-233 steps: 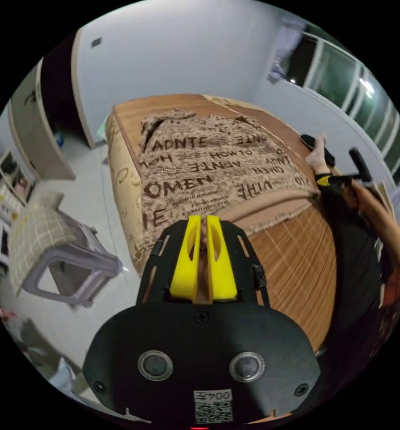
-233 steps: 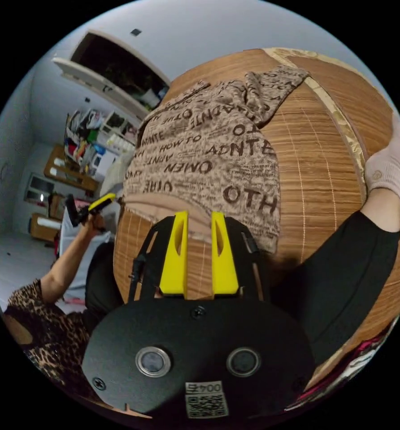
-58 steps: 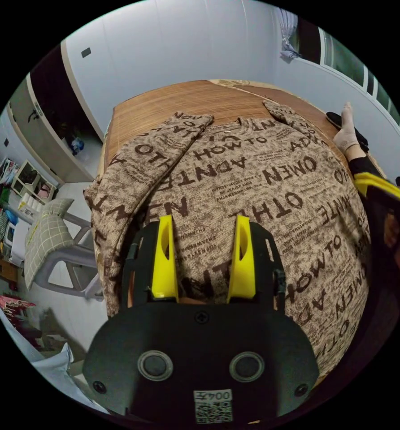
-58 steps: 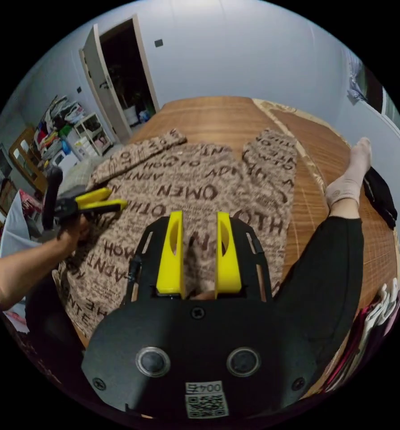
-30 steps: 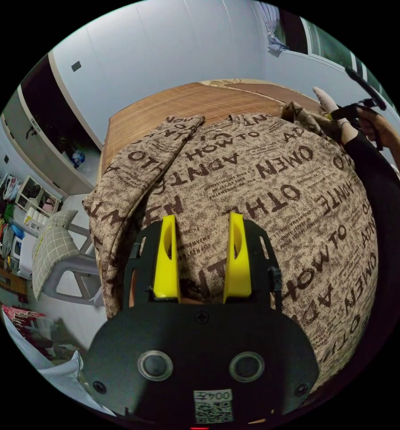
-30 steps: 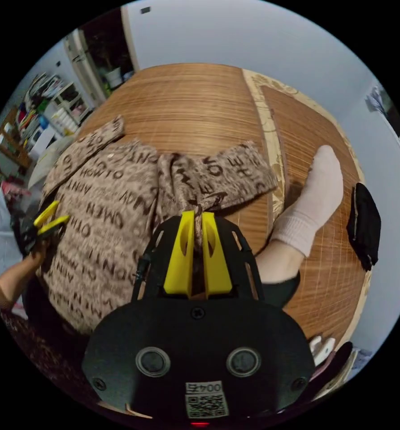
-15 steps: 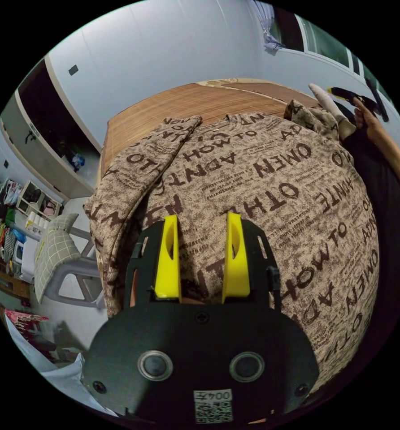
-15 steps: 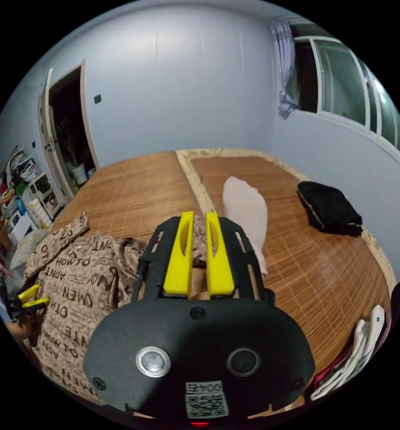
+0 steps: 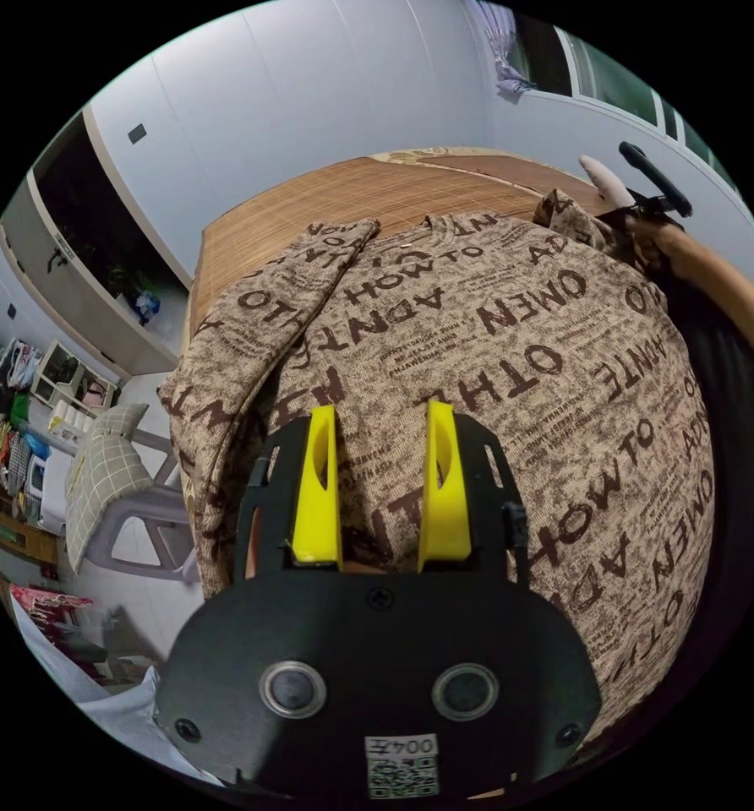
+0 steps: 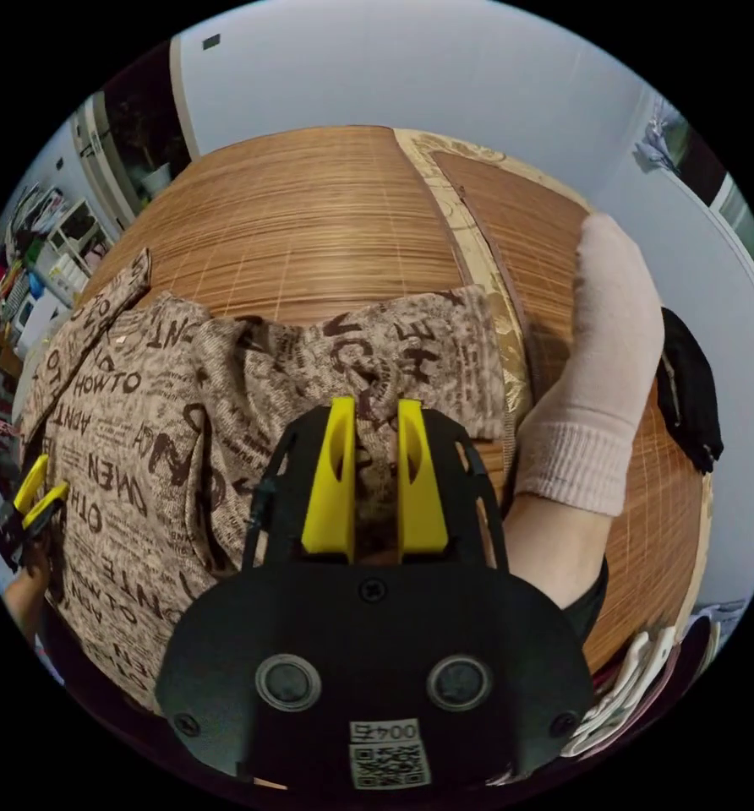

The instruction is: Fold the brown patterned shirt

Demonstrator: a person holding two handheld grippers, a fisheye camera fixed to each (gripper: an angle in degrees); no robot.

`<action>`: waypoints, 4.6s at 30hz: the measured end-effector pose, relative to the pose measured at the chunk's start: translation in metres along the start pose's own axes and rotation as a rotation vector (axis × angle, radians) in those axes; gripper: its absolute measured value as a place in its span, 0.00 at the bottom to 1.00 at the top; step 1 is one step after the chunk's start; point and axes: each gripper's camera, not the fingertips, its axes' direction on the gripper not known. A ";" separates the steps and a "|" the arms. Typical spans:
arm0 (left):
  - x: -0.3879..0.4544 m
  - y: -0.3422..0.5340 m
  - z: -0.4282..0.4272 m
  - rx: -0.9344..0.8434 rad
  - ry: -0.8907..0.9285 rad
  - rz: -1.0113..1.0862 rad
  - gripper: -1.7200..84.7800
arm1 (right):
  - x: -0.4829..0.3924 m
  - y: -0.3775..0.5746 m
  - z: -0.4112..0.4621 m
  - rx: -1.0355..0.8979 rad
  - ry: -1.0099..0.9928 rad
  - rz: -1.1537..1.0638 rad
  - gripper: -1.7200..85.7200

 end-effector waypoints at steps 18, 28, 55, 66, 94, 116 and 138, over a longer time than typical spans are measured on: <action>0.003 -0.015 0.005 0.006 -0.014 0.024 0.18 | 0.022 0.100 -0.115 0.615 0.608 0.136 0.09; 0.000 -0.027 0.004 0.009 -0.018 0.033 0.17 | 0.136 0.118 -0.046 0.180 0.372 0.518 0.13; -0.046 -0.075 -0.006 -0.029 0.070 -0.028 0.18 | -0.072 0.124 0.055 0.098 -0.221 0.081 0.16; -0.075 -0.215 0.008 0.010 -0.112 0.056 0.16 | -0.089 0.098 0.104 0.022 -0.111 -0.015 0.16; -0.279 -0.176 -0.146 0.316 -0.285 -0.243 0.04 | -0.083 0.063 0.157 0.036 -0.074 -0.031 0.15; -0.516 0.071 -0.085 -0.271 -0.339 -0.721 0.13 | -0.077 0.041 0.158 0.057 -0.072 -0.041 0.15; -0.327 -0.149 0.020 -0.067 -0.115 -0.391 0.04 | -0.067 0.018 0.126 0.072 -0.073 -0.045 0.15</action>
